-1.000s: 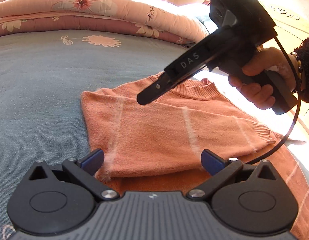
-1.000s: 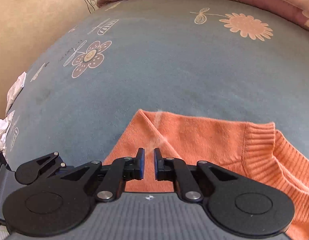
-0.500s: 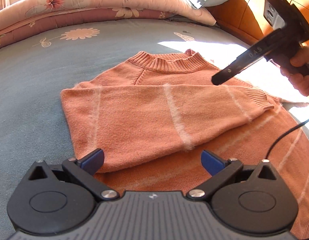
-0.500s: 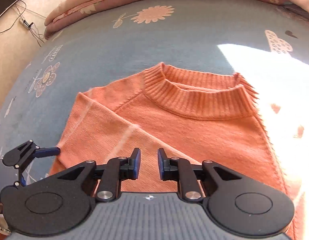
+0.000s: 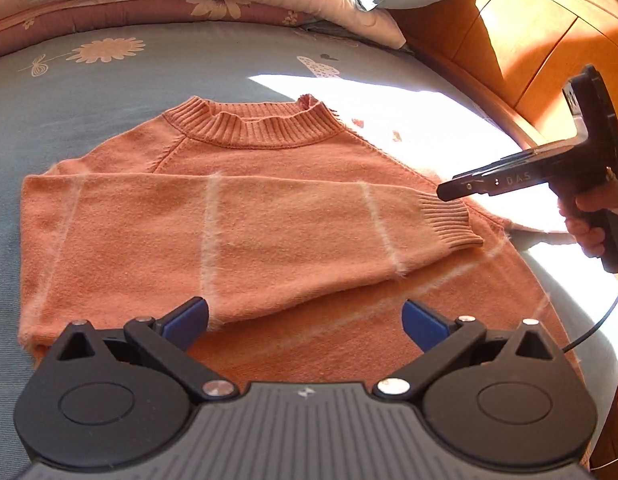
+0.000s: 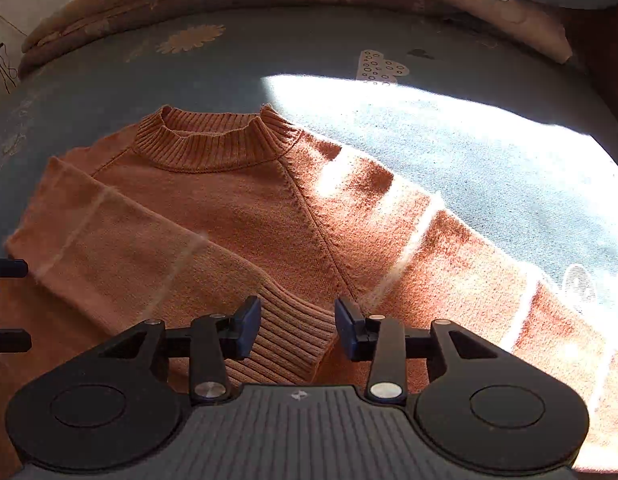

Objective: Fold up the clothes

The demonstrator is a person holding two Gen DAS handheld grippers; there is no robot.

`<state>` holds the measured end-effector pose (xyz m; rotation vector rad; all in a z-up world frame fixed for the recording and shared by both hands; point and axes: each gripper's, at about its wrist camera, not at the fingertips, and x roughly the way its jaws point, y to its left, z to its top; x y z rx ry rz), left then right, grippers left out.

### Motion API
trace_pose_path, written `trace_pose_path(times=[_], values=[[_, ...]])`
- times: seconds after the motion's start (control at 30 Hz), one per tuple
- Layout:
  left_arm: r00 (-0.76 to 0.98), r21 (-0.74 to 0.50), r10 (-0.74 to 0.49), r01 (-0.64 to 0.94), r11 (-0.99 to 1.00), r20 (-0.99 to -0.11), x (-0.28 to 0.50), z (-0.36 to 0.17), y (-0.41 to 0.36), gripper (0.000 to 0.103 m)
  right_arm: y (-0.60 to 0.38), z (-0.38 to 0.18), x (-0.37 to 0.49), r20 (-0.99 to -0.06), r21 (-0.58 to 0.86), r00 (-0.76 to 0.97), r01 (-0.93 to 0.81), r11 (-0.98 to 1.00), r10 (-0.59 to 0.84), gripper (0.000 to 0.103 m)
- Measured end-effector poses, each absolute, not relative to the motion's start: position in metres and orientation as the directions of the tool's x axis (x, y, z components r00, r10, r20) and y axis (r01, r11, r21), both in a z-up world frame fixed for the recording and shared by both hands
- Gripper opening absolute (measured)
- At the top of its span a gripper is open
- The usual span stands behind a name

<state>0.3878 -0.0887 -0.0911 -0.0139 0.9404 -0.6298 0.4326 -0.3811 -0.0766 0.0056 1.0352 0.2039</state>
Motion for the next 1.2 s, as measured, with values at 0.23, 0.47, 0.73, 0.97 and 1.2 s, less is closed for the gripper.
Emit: trace_pose_path(times=[0.23,0.47,0.73,0.97,1.2], values=[[0.441,-0.282,-0.532,0.515,0.810,-0.723,0.393,-0.096,-0.109,0.102,-0.362,-0.092,0.469,-0.828,0.191,0.433,-0.380,0.905,0.357,0.045],[0.433,-0.272,-0.528,0.524,0.807,-0.731,0.398,-0.107,-0.110,0.102,-0.354,-0.102,0.481,-0.850,0.176,0.367,-0.480,0.859,0.379,0.044],[0.433,-0.273,-0.524,0.519,0.810,-0.733,0.401,-0.106,-0.110,0.102,-0.343,-0.099,0.476,-0.874,0.203,0.263,-0.565,0.800,0.408,0.016],[0.455,-0.280,-0.541,0.522,0.806,-0.707,0.404,-0.094,-0.111,0.102,-0.340,-0.070,0.481,-0.862,0.118,0.352,-0.561,0.819,0.365,0.015],[0.452,-0.275,-0.526,0.510,0.815,-0.721,0.410,-0.100,-0.113,0.102,-0.349,-0.083,0.494,-0.890,0.077,0.366,-0.465,0.882,0.271,0.033]])
